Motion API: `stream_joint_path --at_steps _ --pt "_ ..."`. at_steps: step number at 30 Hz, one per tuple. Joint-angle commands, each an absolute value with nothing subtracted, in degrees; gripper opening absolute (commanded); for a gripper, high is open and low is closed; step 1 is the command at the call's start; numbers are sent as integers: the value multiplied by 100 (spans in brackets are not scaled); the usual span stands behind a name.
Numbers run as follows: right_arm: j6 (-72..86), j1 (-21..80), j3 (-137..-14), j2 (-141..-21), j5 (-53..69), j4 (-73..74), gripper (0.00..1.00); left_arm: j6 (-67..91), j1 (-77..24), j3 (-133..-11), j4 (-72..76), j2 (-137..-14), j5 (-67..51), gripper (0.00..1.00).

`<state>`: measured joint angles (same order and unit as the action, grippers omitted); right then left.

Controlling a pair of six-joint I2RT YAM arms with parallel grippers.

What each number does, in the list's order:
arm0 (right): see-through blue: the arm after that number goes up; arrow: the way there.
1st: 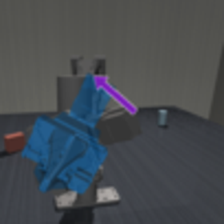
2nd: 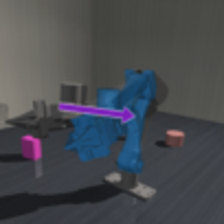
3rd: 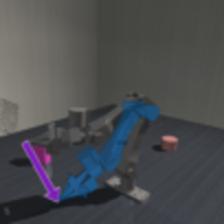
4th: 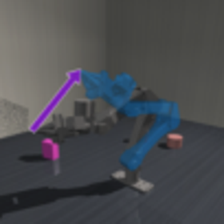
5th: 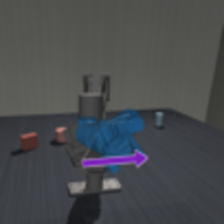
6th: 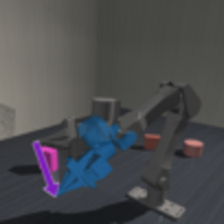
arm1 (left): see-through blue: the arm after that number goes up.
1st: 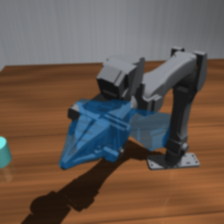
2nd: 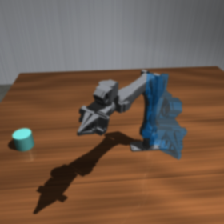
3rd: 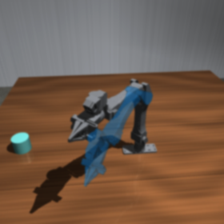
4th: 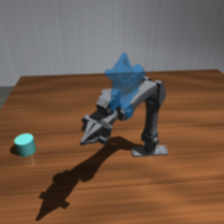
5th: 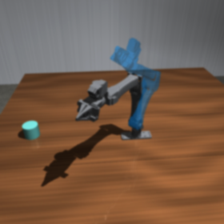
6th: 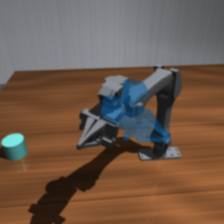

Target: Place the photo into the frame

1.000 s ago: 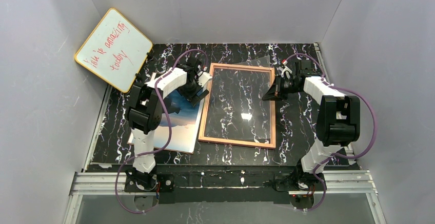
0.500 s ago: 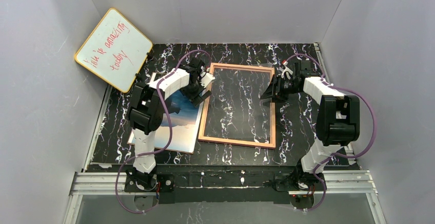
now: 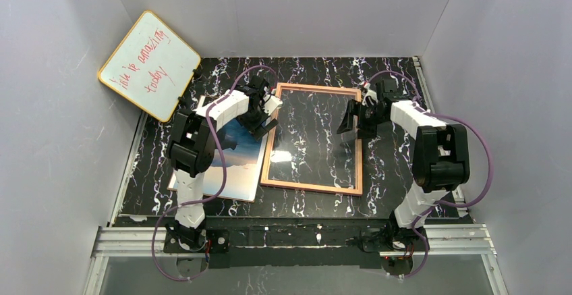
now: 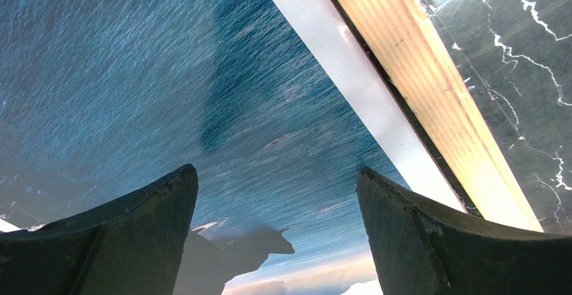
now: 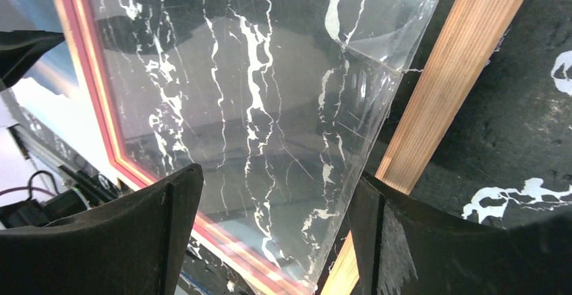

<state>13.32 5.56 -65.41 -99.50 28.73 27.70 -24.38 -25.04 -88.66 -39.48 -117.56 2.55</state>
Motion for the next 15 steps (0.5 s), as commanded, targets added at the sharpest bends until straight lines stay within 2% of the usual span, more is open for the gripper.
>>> stream_joint_path --at_steps 1,4,6,15 --pt "1305 709 -6914 -9891 2275 3029 86 -2407 -2522 -8863 -4079 -11648 303 86" --pt "1284 853 -7021 -9924 1860 3175 89 -2408 -2522 -8850 -4078 -11652 321 86" --pt "1287 959 -7067 -9946 1561 3245 98 -2411 -2522 -8823 -4074 -11654 333 86" --pt "1274 1186 -7335 -10024 839 3532 99 -2430 -2522 -8802 -4069 -11636 378 86"
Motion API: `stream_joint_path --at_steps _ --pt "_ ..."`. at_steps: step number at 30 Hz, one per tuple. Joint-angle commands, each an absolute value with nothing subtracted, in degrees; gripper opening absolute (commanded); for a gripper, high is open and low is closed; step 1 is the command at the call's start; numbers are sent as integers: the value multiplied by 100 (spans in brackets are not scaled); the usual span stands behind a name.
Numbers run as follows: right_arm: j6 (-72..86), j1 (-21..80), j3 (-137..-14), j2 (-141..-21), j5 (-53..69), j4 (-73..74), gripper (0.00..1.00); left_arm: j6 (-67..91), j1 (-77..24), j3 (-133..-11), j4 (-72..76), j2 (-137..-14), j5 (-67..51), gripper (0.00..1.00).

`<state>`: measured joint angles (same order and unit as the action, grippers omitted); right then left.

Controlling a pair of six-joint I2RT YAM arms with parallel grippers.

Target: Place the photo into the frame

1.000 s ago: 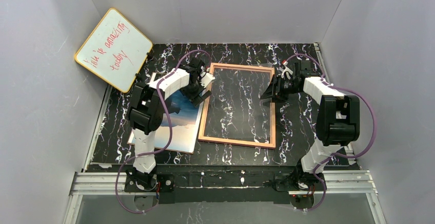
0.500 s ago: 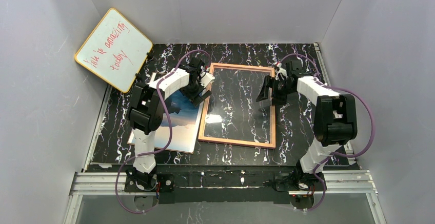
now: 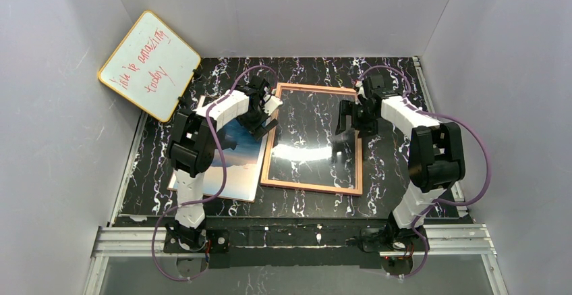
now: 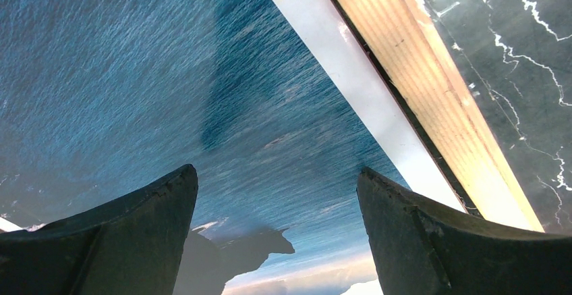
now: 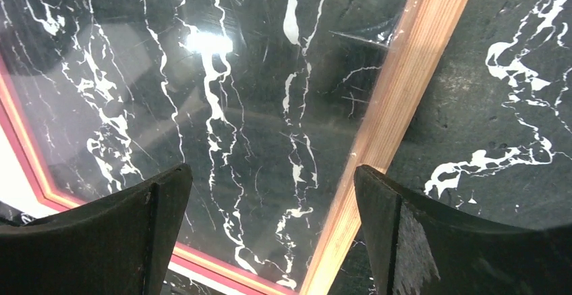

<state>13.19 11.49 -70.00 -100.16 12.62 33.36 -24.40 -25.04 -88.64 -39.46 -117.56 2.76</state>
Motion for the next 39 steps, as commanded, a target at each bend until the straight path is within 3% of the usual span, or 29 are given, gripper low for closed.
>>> stream_joint_path --at_steps 1,26,33,39 --pt "1273 1188 -7359 -10006 824 3537 99 -2430 -2522 -8801 -4077 -11630 389 86" --pt "1998 1060 -7317 -9009 1508 2956 99 -2158 -2855 -9114 -4017 -11870 126 87" --pt "2770 158 -6606 -8597 3420 2195 99 -2103 -3199 -9307 -4012 -12060 215 87" --pt "2956 194 -6313 -8384 3186 2126 99 -1991 -3276 -9723 -4152 -12220 241 87"
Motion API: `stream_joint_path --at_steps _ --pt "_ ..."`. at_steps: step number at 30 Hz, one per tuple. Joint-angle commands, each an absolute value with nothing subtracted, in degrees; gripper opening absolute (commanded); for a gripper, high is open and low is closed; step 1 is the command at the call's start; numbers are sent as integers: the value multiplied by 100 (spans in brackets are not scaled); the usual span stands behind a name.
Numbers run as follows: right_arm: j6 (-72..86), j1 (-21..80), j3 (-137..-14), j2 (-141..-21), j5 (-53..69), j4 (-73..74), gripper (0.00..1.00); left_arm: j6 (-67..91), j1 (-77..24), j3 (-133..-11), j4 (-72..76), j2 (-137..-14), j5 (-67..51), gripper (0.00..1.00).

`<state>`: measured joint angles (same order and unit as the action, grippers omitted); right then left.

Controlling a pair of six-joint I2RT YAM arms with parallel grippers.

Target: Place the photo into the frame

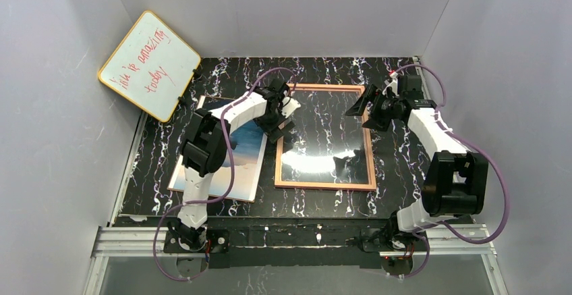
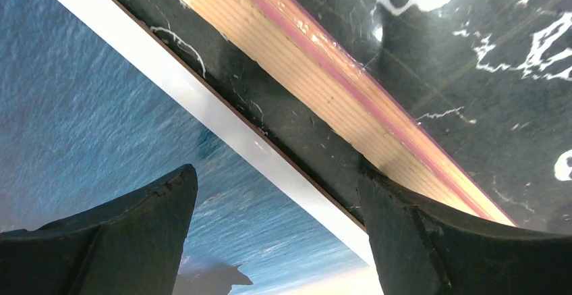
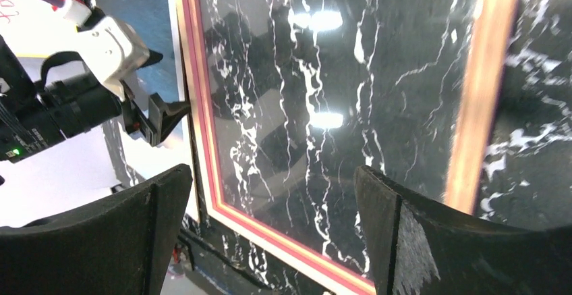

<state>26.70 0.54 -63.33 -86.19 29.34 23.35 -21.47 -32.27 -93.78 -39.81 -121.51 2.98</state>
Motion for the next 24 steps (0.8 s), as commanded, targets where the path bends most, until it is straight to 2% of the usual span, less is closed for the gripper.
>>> stream_joint_path --at_steps 1,6,11,17,20,24 --pt "2971 326 -6409 -8390 2986 2247 99 -2009 -3259 -9797 -4195 -12177 247 87" --pt "3395 1732 -6887 -8477 1597 2204 99 -2132 -2725 -10774 -5031 -11911 -80 89" --pt "4015 3349 -7832 -9356 754 2069 92 -2656 -1483 -11265 -5730 -11512 -163 90" --pt "4412 4769 -9459 -11119 -105 2412 91 -3367 -142 -9817 -5096 -10882 586 89" --pt "4579 4987 -10031 -11835 -345 2563 90 -3563 294 -8995 -4530 -10637 869 87" --pt "4709 5011 -10214 -12283 -569 2545 88 -3643 371 -8048 -3810 -10367 1078 86"
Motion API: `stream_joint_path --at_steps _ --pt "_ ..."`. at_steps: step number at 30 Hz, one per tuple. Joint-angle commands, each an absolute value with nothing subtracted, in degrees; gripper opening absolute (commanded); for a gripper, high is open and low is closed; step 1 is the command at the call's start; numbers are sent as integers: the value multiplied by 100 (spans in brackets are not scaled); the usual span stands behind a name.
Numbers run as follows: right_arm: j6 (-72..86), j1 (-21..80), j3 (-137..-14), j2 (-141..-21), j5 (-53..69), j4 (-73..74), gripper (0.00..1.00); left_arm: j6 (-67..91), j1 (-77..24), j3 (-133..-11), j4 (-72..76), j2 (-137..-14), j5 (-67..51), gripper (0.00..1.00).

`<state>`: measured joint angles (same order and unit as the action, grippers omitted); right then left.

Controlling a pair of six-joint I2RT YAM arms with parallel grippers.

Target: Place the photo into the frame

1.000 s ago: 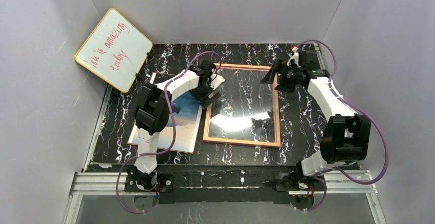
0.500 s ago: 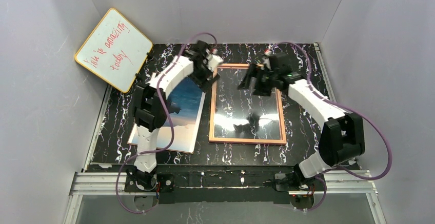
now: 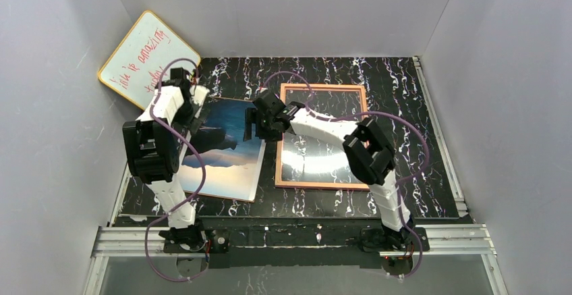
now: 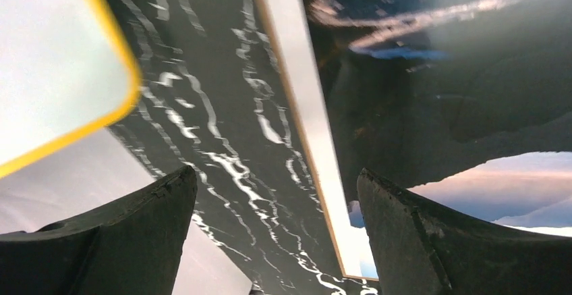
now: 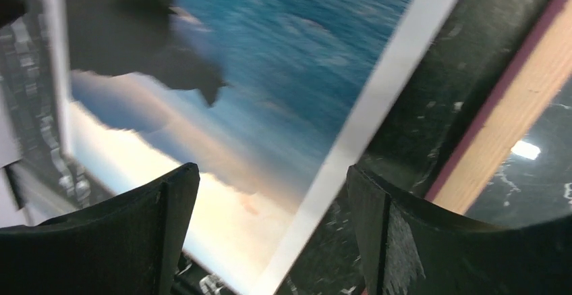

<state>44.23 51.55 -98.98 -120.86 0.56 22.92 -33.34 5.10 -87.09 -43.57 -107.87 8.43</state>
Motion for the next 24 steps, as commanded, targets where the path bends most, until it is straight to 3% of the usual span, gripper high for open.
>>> stream_joint_path --at_steps 1,15,24 --pt "4705 5010 -10238 -12334 -676 2565 88 -3616 377 -7924 -3737 -10359 1050 86" --pt "4765 4957 -10629 -13239 -986 2727 84 -3527 322 -7172 -3274 -10782 915 84" --pt "4865 4970 -10848 -13361 -468 2358 70 -3607 222 -7045 -3271 -10853 913 84"
